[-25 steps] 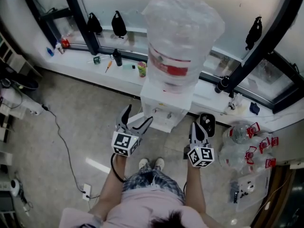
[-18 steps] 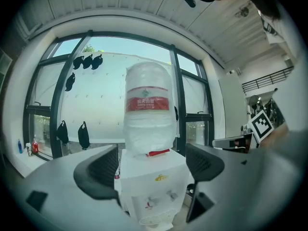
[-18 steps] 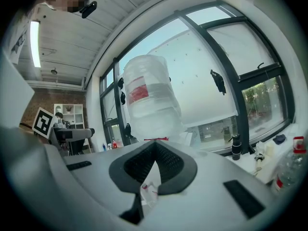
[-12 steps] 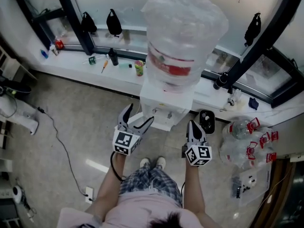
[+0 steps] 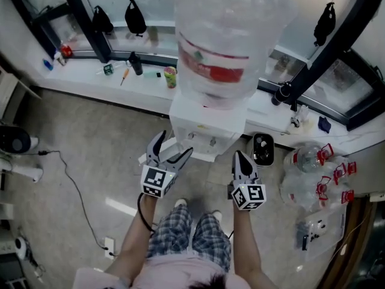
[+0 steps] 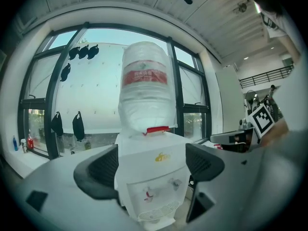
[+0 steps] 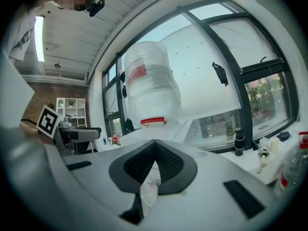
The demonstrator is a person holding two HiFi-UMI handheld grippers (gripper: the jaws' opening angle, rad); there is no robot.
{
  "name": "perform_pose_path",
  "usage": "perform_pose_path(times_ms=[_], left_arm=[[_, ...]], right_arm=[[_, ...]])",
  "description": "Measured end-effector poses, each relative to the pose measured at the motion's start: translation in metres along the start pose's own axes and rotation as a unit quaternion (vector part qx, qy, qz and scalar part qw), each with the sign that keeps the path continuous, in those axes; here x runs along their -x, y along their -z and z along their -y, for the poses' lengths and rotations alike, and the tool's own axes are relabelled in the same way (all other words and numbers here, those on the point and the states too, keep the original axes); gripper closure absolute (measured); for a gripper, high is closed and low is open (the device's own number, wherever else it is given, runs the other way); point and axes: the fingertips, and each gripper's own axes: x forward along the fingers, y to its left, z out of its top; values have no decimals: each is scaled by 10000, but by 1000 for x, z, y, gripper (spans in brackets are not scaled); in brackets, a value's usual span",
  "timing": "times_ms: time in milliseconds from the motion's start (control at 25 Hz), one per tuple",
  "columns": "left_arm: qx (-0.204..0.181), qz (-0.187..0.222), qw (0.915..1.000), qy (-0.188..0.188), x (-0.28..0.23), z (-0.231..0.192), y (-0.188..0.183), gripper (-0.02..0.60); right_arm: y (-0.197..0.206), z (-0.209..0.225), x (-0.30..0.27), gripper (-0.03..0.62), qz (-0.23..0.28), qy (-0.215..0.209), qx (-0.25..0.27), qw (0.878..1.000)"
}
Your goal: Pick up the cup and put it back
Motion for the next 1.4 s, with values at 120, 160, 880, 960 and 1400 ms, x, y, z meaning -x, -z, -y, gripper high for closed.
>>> perform_pose_path(times_ms=[120,160,880,960,1400], left_arm=[[95,88,9998,-141,-7,2,40,162],[109,104,9997,-185,-10,2,56,162],[-170,-127,9995,212,-100,34,463,163],[-184,-126,9994,246,-113,33,505,163],[-105,-53,9999,-8,-194,19,650,161]], right_arm=[[40,12,-9,583,-38,-146,86,9998],[56,16,-13,583,-47,-197,117,9997],[458,97,-78,583,-458,-1238,584,9895],[498,108,-88,583,-484,-1360,725,9869],[616,145,-140,583,-416,-1759,1152,9768]])
